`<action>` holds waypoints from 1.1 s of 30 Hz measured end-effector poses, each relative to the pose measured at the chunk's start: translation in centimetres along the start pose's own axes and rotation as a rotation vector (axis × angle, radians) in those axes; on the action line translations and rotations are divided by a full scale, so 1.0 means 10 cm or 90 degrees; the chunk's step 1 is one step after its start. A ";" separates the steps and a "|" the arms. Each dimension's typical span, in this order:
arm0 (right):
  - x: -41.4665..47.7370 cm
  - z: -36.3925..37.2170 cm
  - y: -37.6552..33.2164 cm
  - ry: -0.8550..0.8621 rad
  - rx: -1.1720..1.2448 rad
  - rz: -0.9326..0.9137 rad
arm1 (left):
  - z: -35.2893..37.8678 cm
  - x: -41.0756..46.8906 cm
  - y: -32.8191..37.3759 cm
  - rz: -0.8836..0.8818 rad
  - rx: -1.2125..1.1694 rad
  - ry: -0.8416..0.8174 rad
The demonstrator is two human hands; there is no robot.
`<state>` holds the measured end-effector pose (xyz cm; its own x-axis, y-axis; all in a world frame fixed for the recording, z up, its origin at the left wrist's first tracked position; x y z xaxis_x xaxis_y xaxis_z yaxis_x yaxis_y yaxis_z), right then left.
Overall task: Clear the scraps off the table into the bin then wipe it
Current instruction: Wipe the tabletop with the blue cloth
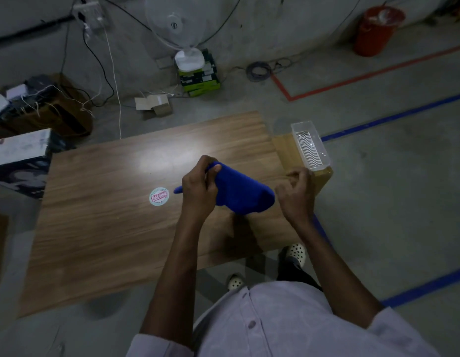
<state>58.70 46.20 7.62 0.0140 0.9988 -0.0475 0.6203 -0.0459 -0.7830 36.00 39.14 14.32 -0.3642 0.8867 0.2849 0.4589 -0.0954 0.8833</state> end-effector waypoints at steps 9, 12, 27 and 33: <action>-0.08 0.09 -0.63 -0.422 -0.022 -0.245 | -0.04 0.30 0.32 0.022 -0.117 -0.217; -0.07 -0.08 -0.57 -0.491 0.089 -0.225 | -0.24 0.36 0.17 -0.089 -0.154 -0.098; -0.30 0.28 0.22 -0.520 0.467 0.307 | 0.24 -0.49 -0.81 -0.686 -0.407 -0.078; -0.42 0.44 0.57 -0.552 0.385 0.366 | 0.34 -0.85 -1.20 -0.759 -0.252 -0.190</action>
<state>58.73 41.66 0.66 -0.5077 0.4955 -0.7048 0.2240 -0.7140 -0.6633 36.31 34.27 0.06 -0.1630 0.5784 -0.7993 -0.3102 0.7390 0.5981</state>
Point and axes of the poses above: each hand's wrist, its own x-axis towards the middle knuckle, its own z-axis out of the palm, y = z × x, the point moved 4 cm from there along x, towards the middle knuckle, and after that the axes turned 14 degrees about -x, right-handed, at the moved point
